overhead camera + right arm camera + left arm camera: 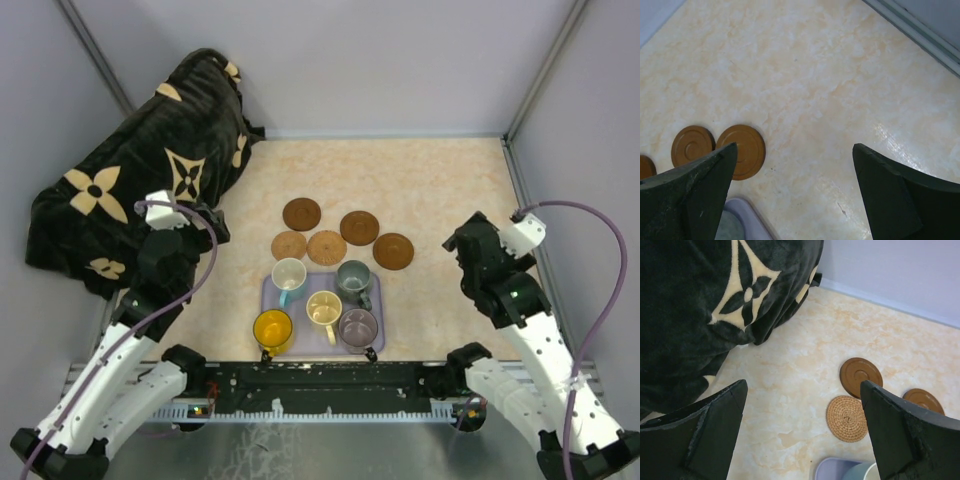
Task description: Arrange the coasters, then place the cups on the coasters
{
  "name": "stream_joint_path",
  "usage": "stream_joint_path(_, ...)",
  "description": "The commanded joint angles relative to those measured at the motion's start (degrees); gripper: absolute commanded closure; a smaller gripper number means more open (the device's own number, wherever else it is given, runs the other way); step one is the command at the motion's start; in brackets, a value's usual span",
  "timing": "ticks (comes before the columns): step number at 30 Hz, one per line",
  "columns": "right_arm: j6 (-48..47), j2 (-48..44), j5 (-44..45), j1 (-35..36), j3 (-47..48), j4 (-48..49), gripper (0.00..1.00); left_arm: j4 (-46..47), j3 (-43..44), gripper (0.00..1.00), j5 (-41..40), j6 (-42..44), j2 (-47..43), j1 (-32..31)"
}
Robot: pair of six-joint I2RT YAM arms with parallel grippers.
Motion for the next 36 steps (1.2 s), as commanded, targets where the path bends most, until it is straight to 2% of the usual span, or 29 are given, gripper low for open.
stream_joint_path(1,-11.91,-5.09,-2.23,0.49,0.11,8.70,0.01,6.53,-4.26,0.00,-1.32,-3.82,-4.65,-0.15)
stream_joint_path(5,-15.70,-6.79,-4.00,0.47,0.57,9.55,0.01,3.35,-2.57,0.00,-5.48,-3.19,-3.48,-0.15)
stream_joint_path(7,-15.85,-5.75,-3.67,0.49,1.50,8.70,0.01,1.03,-1.05,0.00,-4.69,-3.85,-2.79,-0.20)
stream_joint_path(11,-16.83,-1.98,-5.96,0.51,2.59,8.71,0.01,2.28,-0.52,0.00,-1.15,-0.07,-1.75,-0.15)
stream_joint_path(16,-20.13,1.71,-10.38,0.50,1.79,13.23,0.01,-3.14,2.92,0.00,6.01,1.09,1.36,-0.15)
stream_joint_path(22,-24.18,8.91,-13.00,0.50,4.19,18.08,0.02,3.44,-0.58,0.00,12.57,-0.69,2.92,-0.16)
stream_joint_path(25,-26.29,13.67,-14.95,0.46,6.78,19.52,0.13,4.78,-0.80,0.00,13.34,-2.37,5.04,-0.16)
stream_joint_path(28,-28.54,17.84,-16.49,0.46,8.88,21.77,0.30,5.35,0.57,0.00,13.95,-2.99,8.16,-0.09)
stream_joint_path(32,-30.69,24.04,-18.12,0.47,13.03,24.04,0.48,5.90,3.44,0.00,14.84,-2.34,14.40,0.02)
stream_joint_path(33,-31.00,25.70,-18.68,0.52,14.02,24.43,0.54,5.88,4.17,0.00,14.76,-2.30,15.91,-0.02)
stream_joint_path(36,-32.17,31.15,-21.39,0.46,17.29,25.83,0.85,6.09,5.75,0.00,14.24,-2.21,20.13,0.11)
